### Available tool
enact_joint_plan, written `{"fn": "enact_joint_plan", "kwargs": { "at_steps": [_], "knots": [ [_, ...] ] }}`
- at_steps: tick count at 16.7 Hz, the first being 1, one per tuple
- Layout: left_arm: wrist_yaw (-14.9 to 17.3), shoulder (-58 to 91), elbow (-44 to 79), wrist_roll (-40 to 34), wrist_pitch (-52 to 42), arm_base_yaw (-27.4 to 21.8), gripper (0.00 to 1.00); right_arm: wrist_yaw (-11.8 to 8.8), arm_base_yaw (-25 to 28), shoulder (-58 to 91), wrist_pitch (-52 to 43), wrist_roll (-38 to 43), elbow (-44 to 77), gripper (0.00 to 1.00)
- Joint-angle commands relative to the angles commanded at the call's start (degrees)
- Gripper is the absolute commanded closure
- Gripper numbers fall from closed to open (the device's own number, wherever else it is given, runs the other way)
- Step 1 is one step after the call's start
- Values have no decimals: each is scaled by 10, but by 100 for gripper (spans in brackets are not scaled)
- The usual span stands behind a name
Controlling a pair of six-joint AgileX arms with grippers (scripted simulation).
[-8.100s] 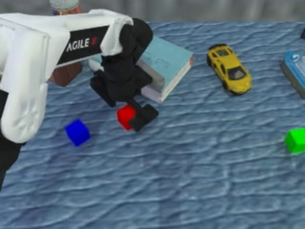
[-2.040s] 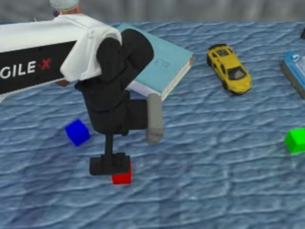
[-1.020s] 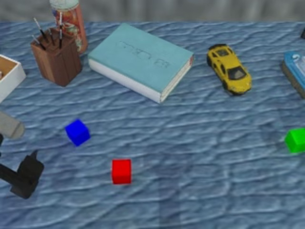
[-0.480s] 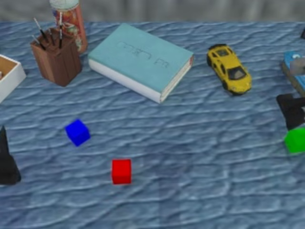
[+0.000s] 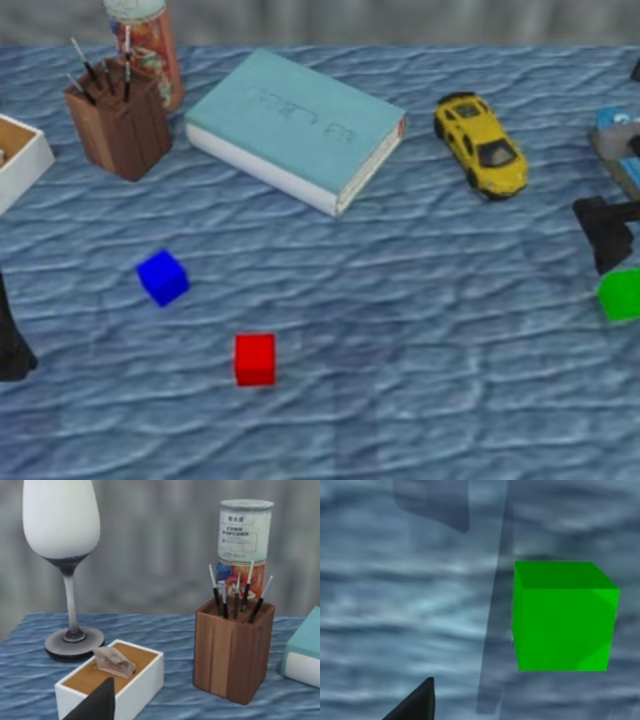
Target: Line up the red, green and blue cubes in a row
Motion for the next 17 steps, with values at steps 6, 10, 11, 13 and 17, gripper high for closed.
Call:
{"fn": "enact_joint_plan", "kwargs": {
  "at_steps": [6, 10, 11, 13, 17],
  "knots": [
    [0, 0, 0, 0, 0, 0, 0, 0, 3, 42, 94, 0, -49, 0],
    [0, 0, 0, 0, 0, 0, 0, 0, 4, 76, 163, 2, -87, 0],
    [0, 0, 0, 0, 0, 0, 0, 0, 4, 78, 165, 2, -89, 0],
    [0, 0, 0, 0, 0, 0, 0, 0, 4, 78, 165, 2, -89, 0],
    [0, 0, 0, 0, 0, 0, 0, 0, 4, 78, 165, 2, -89, 23]
  ]
}}
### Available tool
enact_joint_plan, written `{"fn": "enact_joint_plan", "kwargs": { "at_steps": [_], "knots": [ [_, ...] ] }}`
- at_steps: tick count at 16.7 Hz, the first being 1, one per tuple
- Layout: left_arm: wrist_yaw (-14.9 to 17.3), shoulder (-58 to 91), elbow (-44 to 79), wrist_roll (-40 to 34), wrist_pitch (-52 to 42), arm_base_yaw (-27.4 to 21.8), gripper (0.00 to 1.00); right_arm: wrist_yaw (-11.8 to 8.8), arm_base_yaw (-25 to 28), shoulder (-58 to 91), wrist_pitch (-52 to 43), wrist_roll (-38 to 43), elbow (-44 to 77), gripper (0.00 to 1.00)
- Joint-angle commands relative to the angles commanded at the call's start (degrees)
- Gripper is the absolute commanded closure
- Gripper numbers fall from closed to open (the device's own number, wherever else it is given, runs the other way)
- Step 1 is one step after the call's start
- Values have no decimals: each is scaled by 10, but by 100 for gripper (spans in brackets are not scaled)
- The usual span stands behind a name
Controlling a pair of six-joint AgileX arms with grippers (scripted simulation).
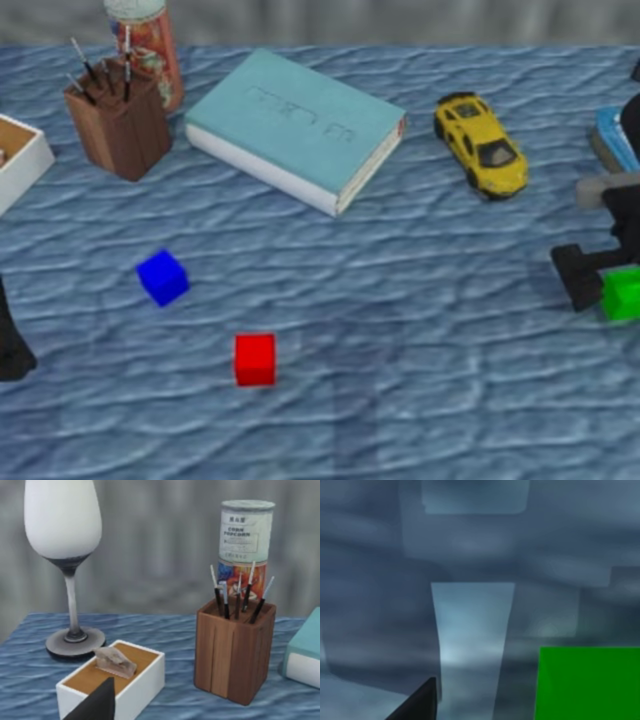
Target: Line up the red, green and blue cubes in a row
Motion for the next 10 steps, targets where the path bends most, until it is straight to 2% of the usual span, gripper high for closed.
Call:
{"fn": "enact_joint_plan", "kwargs": {
  "at_steps": [10],
  "knots": [
    [0, 0, 0, 0, 0, 0, 0, 0, 0, 0, 0, 0, 0, 98]
  ]
}}
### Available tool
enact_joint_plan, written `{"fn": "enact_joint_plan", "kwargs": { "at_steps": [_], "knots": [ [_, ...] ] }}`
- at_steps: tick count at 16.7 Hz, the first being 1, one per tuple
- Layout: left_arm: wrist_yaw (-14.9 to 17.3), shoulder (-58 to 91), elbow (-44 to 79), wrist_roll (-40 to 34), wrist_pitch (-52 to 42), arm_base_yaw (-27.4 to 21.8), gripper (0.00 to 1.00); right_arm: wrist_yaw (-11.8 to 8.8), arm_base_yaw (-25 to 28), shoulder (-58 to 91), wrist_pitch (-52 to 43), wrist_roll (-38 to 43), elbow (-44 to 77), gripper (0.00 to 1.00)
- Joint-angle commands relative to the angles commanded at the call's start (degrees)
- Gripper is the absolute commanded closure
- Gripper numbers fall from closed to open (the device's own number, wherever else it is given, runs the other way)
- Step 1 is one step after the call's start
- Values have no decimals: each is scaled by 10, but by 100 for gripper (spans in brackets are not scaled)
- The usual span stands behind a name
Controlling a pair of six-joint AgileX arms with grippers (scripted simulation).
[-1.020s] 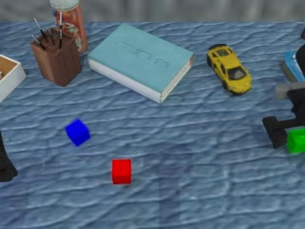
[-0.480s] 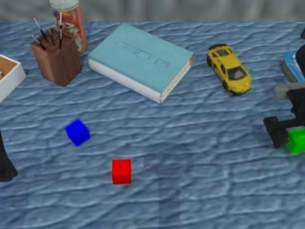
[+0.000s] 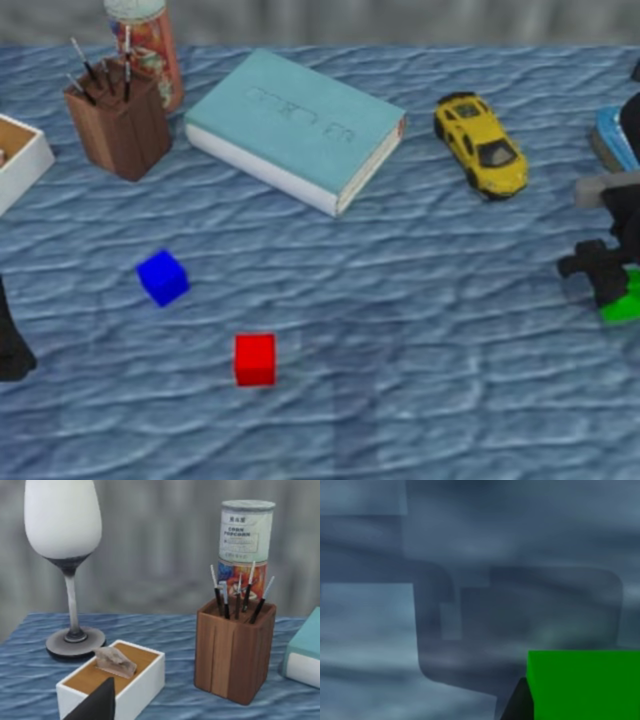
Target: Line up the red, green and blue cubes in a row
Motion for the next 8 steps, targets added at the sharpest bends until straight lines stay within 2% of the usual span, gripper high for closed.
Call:
{"fn": "enact_joint_plan", "kwargs": {
  "at_steps": [8],
  "knots": [
    [0, 0, 0, 0, 0, 0, 0, 0, 0, 0, 0, 0, 0, 100]
  ]
}}
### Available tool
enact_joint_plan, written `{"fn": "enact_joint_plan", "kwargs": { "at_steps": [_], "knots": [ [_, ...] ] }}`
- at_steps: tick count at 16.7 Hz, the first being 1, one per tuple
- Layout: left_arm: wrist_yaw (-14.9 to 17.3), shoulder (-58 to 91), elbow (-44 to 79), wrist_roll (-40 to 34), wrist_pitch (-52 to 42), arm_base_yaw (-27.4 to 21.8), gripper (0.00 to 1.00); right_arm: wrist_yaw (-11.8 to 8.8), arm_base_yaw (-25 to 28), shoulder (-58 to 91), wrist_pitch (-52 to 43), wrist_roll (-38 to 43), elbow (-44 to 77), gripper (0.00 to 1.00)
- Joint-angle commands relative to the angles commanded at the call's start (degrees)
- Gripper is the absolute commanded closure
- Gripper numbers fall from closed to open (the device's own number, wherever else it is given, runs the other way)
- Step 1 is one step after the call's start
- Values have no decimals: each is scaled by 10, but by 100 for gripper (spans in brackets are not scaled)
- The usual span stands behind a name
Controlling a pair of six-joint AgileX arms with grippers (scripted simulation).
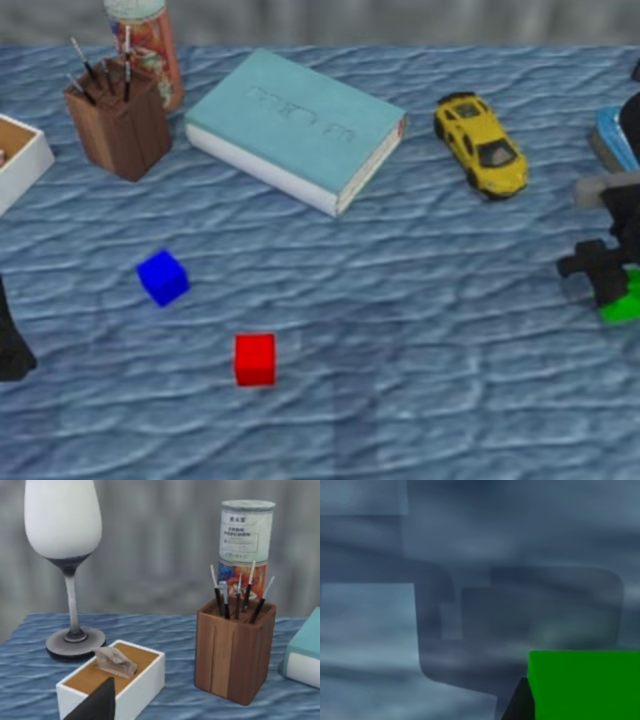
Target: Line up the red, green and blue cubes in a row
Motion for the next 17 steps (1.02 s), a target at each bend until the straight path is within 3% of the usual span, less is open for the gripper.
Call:
{"fn": "enact_joint_plan", "kwargs": {
  "at_steps": [4, 10, 17],
  "knots": [
    [0, 0, 0, 0, 0, 0, 0, -1, -1, -21, -28, 2, 21, 100],
    [0, 0, 0, 0, 0, 0, 0, -1, 4, -73, -148, 0, 82, 100],
    [0, 0, 0, 0, 0, 0, 0, -1, 21, -67, -155, 21, 96, 100]
  ]
}}
